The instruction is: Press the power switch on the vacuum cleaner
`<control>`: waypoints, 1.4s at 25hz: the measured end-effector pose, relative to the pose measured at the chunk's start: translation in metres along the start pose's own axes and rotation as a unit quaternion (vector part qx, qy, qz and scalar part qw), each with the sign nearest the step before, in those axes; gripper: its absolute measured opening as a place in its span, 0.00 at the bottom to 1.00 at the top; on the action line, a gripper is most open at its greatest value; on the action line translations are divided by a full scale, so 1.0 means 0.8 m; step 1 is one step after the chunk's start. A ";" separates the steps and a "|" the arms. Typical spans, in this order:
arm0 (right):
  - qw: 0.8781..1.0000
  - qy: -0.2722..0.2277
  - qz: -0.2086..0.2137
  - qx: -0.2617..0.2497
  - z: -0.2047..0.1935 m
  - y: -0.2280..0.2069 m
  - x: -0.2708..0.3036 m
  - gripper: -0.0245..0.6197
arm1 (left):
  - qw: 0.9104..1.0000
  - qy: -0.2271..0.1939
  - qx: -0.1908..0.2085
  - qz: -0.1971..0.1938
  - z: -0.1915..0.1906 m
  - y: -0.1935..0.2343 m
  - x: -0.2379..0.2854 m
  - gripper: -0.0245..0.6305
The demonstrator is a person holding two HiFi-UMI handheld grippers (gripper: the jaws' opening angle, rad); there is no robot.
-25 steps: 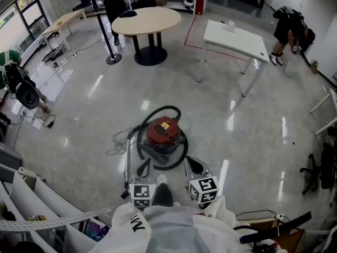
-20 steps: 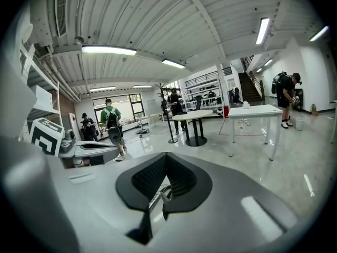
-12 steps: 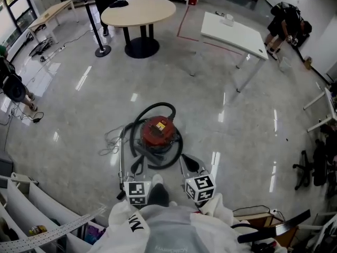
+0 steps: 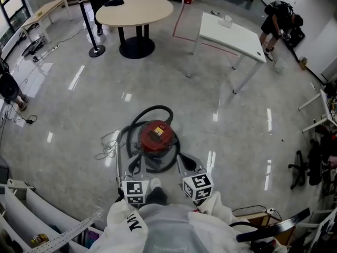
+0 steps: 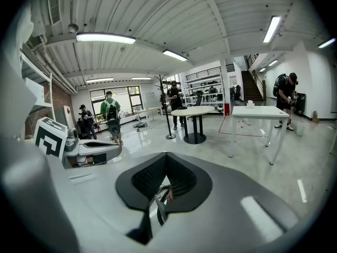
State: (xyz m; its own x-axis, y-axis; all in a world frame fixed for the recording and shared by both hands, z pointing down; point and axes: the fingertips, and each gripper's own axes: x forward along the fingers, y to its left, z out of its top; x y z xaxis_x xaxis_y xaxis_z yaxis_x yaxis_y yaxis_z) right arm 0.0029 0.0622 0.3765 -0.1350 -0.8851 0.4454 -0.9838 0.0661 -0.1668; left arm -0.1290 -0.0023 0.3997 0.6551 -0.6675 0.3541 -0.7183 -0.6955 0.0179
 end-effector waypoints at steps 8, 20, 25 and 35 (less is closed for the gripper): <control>1.000 -0.006 -0.016 -0.005 0.021 -0.001 0.018 0.04 | 1.000 -0.011 -0.001 -0.011 0.018 0.020 0.015 0.04; 1.000 -0.013 -0.016 -0.004 0.034 -0.001 0.042 0.04 | 1.000 -0.012 0.003 -0.013 0.023 0.034 0.027 0.04; 1.000 -0.012 -0.023 0.003 0.032 -0.011 0.043 0.04 | 1.000 -0.009 0.005 -0.020 0.024 0.031 0.038 0.04; 0.999 -0.005 -0.029 0.013 0.032 -0.045 0.045 0.04 | 1.000 0.002 0.006 -0.025 0.026 0.013 0.062 0.04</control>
State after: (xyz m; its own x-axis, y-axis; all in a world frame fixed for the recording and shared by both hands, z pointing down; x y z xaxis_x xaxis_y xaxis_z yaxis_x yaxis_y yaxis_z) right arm 0.0367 0.0163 0.3760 -0.0766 -0.8920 0.4454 -0.9865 0.0031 -0.1636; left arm -0.0987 -0.0480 0.3979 0.6888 -0.6306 0.3575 -0.6820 -0.7309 0.0248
